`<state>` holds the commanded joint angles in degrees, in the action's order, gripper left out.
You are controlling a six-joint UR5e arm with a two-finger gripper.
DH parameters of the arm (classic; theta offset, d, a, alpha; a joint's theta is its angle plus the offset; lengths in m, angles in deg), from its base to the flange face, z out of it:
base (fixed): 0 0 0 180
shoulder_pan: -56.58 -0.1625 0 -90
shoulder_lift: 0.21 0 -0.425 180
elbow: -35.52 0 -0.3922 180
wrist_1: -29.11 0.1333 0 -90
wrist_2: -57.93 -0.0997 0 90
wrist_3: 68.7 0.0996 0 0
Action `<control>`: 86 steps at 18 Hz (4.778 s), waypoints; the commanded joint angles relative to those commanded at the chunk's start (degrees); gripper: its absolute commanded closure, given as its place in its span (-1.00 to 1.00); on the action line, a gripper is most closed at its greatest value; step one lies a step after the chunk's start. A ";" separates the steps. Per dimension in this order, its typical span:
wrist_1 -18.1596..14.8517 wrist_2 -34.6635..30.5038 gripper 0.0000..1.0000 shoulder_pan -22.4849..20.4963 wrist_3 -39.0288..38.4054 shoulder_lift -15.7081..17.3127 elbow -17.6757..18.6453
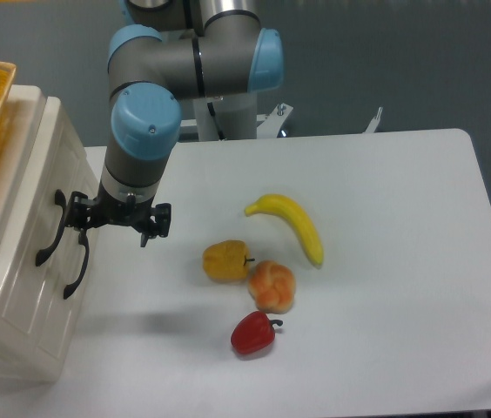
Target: Slide open the top white drawer
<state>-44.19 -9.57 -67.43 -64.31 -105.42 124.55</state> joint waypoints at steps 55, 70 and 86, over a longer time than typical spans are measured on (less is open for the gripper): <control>-2.90 2.55 -1.00 3.16 0.53 -0.70 0.62; -2.81 2.11 -1.00 3.34 0.70 -1.14 0.53; -2.72 -0.17 -1.00 3.25 1.85 -1.58 0.09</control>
<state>-46.91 -9.75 -64.18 -62.46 -107.00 124.64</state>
